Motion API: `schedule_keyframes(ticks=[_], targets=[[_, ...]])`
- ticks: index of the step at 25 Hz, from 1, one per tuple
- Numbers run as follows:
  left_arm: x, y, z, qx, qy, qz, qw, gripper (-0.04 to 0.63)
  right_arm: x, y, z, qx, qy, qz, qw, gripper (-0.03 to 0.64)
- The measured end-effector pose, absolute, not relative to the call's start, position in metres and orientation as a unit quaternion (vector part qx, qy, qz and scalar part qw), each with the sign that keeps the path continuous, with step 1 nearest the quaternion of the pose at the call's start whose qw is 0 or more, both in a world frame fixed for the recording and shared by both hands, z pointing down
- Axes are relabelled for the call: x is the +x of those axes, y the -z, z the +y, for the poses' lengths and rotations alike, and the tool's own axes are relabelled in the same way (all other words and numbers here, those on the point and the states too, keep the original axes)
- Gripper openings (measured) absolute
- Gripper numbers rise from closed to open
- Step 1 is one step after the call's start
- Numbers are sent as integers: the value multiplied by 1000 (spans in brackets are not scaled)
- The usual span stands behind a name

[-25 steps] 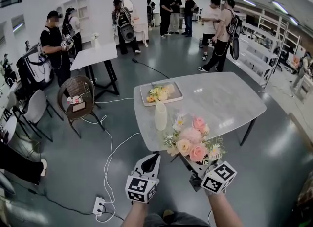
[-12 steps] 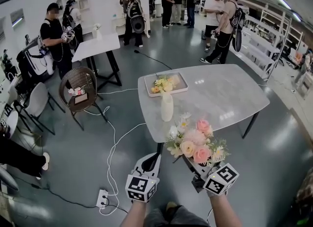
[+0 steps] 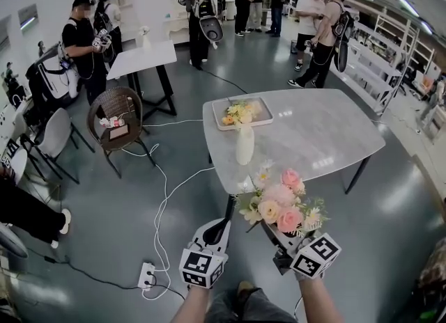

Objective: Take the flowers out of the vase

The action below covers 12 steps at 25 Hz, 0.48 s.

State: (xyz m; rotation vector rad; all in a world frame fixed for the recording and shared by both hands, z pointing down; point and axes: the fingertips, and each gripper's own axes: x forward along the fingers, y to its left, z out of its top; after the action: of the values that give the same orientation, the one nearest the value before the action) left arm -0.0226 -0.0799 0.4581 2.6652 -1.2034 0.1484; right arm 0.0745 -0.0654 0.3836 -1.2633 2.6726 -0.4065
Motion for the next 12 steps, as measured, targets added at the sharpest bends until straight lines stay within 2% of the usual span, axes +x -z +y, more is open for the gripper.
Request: schedule_keyframes(ticks=[12], targets=[[-25,-462,-48,914,-47,-385,116,15,72,-378,-36,-436,149,882,99,161]])
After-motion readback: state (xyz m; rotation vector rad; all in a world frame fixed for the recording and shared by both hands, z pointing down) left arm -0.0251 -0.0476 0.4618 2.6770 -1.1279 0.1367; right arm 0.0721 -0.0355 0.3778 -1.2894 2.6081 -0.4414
